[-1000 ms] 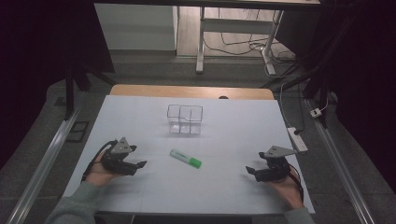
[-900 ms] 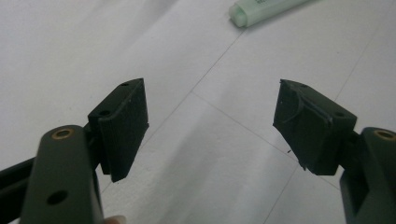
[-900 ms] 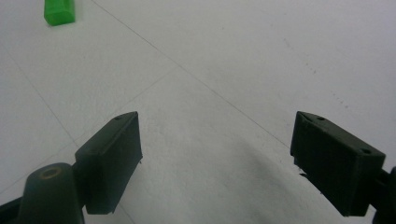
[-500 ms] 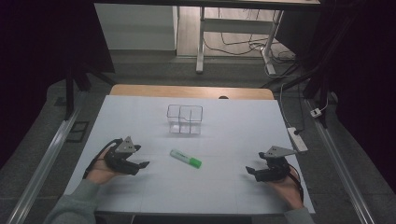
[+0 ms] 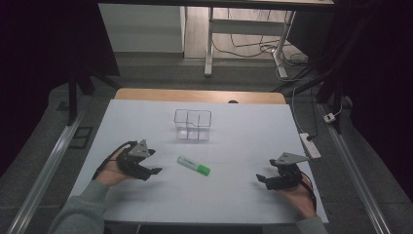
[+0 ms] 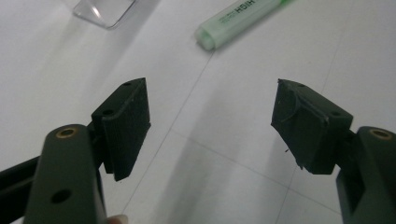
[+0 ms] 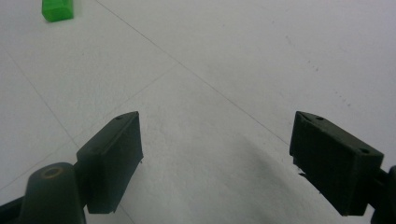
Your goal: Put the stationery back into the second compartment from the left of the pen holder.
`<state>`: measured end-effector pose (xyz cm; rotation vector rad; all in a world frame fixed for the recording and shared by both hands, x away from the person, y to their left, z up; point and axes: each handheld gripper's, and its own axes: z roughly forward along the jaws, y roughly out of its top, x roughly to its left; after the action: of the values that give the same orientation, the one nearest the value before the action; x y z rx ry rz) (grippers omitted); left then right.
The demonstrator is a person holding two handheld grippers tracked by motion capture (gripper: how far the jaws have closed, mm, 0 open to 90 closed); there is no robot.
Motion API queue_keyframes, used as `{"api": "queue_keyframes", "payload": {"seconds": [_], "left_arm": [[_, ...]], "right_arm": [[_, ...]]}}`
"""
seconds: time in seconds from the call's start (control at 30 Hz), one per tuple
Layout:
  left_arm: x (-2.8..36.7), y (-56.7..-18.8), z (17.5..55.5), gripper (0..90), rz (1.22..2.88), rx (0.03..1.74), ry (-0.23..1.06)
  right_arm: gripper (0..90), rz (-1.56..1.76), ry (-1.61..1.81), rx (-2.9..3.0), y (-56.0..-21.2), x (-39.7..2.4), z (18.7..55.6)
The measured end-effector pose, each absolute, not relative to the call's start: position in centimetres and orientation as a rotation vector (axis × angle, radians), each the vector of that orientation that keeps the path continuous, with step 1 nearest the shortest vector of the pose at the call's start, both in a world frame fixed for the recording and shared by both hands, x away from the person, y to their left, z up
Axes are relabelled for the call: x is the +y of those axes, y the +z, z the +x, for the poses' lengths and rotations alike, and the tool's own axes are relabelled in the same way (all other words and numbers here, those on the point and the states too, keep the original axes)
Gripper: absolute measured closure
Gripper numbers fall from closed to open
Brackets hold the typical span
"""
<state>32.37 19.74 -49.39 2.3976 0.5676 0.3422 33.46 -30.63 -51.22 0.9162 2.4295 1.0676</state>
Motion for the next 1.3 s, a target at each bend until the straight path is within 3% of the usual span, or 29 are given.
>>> {"api": "queue_keyframes", "payload": {"seconds": [1.3], "left_arm": [[13.3,-48.4,35.6,28.9,2.501,0.304,0.302]], "right_arm": [[17.3,0.921,1.059,2.434,-51.3,-30.7,33.5]]}}
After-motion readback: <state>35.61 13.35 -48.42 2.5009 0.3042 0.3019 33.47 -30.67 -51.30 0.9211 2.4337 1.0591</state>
